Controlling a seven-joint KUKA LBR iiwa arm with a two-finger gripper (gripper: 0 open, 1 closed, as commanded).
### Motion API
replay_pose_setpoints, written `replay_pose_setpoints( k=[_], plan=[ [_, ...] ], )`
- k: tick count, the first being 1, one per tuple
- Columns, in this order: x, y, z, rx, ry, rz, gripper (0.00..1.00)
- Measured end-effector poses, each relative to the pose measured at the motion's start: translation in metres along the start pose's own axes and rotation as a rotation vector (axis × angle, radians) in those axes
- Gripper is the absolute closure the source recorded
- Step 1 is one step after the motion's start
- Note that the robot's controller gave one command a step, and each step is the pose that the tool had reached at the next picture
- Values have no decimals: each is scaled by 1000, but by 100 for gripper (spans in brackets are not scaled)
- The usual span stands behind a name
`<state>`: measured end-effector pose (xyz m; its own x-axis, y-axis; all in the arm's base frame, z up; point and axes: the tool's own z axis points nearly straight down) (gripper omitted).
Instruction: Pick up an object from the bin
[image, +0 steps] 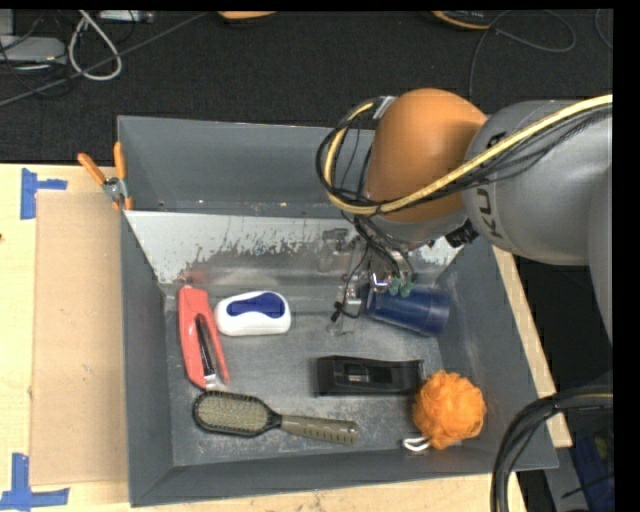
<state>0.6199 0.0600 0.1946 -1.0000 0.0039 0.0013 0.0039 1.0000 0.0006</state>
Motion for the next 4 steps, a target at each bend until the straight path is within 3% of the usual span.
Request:
replay_pose_setpoints(
  k=[1, 2, 3, 4],
  plan=[
    [0, 0, 0, 0, 0, 0, 0],
    [1, -28, 31, 0, 1, -93, 0],
    [3, -3, 55, 0, 0, 98, 0],
    [3, -21, 59, 1, 2, -79, 0]
  ],
)
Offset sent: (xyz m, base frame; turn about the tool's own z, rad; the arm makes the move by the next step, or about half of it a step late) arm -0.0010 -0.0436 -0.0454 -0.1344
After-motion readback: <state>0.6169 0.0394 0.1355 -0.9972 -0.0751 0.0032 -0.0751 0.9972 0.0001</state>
